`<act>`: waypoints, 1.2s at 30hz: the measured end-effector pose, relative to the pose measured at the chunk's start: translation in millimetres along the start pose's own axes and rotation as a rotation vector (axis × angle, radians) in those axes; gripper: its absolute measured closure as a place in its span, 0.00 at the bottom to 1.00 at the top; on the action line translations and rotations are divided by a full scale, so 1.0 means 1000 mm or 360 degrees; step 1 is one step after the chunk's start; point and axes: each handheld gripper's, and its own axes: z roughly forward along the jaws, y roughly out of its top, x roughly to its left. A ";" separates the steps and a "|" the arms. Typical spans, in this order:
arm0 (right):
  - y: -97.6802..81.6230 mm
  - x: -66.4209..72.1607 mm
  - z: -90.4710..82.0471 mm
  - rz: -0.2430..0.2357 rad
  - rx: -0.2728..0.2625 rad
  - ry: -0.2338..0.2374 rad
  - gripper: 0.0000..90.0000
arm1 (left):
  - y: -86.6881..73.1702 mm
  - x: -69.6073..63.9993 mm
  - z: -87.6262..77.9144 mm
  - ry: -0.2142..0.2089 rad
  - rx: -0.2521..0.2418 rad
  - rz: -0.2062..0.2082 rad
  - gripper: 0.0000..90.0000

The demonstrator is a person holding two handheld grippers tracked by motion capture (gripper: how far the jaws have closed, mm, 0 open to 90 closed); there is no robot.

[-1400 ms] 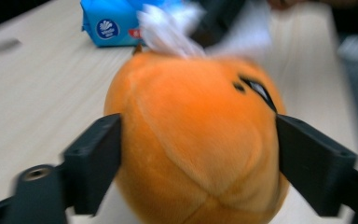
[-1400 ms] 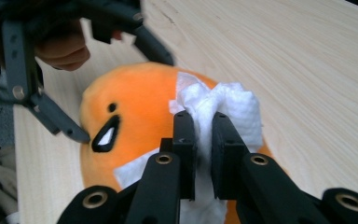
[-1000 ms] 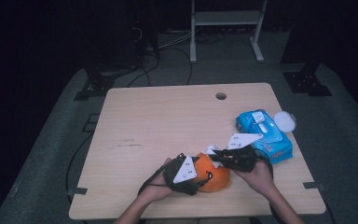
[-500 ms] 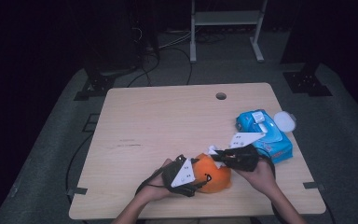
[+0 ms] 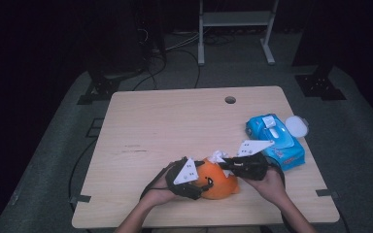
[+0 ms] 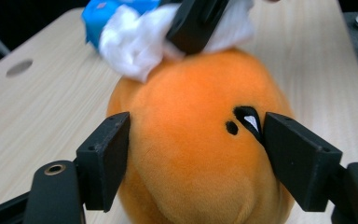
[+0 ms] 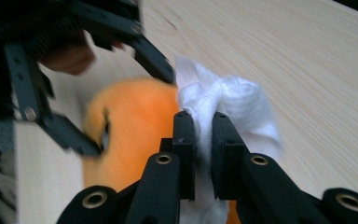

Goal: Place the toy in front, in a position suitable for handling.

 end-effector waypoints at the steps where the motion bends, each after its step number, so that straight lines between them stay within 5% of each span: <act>1: -0.004 -0.006 -0.001 0.0019 0.0010 -0.0031 0.90 | -0.003 0.003 -0.001 -0.0005 -0.0006 -0.0036 0.29; 4: -0.018 -0.022 -0.007 0.0089 0.0050 -0.0119 0.90 | -0.006 0.006 -0.002 -0.0031 -0.0018 -0.0073 0.29; 6: -0.021 -0.023 -0.010 0.0157 0.0002 -0.0064 0.90 | -0.006 0.005 -0.001 -0.0034 -0.0019 -0.0056 0.29; 10: -0.008 -0.007 -0.006 0.0080 -0.0066 0.0066 0.90 | -0.007 0.007 -0.001 -0.0033 -0.0021 -0.0074 0.29; 13: -0.002 0.003 -0.002 -0.0011 -0.0035 0.0062 0.90 | -0.010 0.010 -0.003 -0.0035 -0.0020 -0.0097 0.29; 18: -0.017 -0.018 -0.009 0.0077 0.0024 -0.0032 0.90 | -0.017 0.019 -0.005 -0.0046 -0.0033 -0.0191 0.29; 22: -0.027 -0.026 -0.020 0.0102 0.0051 -0.0022 0.90 | -0.023 0.027 -0.009 -0.0038 -0.0040 -0.0277 0.29; 26: -0.025 -0.023 -0.021 0.0034 0.0135 0.0075 0.90 | -0.029 0.037 -0.016 0.0018 -0.0063 -0.0371 0.29; 30: -0.014 -0.008 -0.025 -0.0080 0.0183 0.0225 0.90 | -0.029 0.040 -0.017 0.0067 -0.0068 -0.0383 0.29; 34: 0.000 0.009 -0.032 -0.0136 0.0129 0.0383 0.90 | -0.025 0.036 -0.014 0.0067 -0.0072 -0.0352 0.29; 36: 0.005 0.018 -0.028 -0.0175 0.0130 0.0395 0.90 | -0.022 0.032 -0.011 0.0047 -0.0079 -0.0321 0.29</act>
